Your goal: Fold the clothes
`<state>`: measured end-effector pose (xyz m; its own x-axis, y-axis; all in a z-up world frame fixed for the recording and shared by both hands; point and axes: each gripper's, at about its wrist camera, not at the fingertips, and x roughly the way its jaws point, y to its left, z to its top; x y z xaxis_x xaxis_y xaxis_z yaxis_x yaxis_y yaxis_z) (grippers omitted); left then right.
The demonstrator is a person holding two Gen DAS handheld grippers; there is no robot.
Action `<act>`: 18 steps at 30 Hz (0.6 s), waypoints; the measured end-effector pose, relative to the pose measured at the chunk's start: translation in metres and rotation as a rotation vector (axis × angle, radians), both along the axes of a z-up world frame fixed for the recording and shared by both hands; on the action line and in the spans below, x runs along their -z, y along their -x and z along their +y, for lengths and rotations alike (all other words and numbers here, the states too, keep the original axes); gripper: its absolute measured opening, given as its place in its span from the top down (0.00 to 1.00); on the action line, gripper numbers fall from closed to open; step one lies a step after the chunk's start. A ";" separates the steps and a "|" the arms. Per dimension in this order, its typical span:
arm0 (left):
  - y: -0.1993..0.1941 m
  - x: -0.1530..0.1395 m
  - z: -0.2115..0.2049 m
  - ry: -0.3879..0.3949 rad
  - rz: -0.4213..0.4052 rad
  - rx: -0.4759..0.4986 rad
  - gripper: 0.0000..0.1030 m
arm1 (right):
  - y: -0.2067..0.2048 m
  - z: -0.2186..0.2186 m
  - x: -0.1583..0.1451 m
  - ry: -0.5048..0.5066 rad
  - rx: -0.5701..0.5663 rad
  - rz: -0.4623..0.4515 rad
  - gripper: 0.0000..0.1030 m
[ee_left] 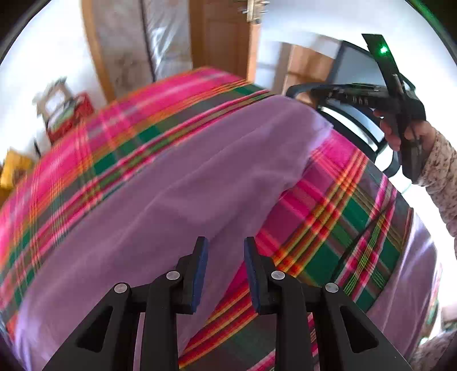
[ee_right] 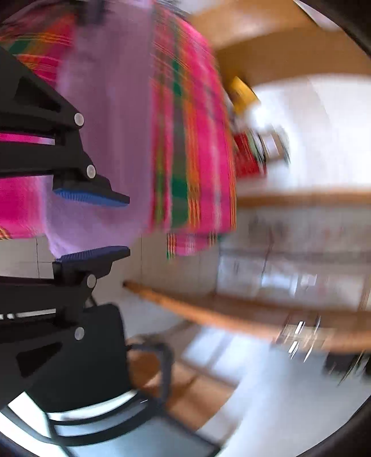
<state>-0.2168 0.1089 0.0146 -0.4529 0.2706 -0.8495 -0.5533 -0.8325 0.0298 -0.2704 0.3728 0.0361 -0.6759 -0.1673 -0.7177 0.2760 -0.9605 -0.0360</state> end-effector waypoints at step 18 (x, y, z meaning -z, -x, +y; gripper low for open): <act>0.015 0.022 0.039 0.137 0.008 -0.005 0.73 | -0.047 -0.060 0.029 -0.321 -0.283 0.004 0.79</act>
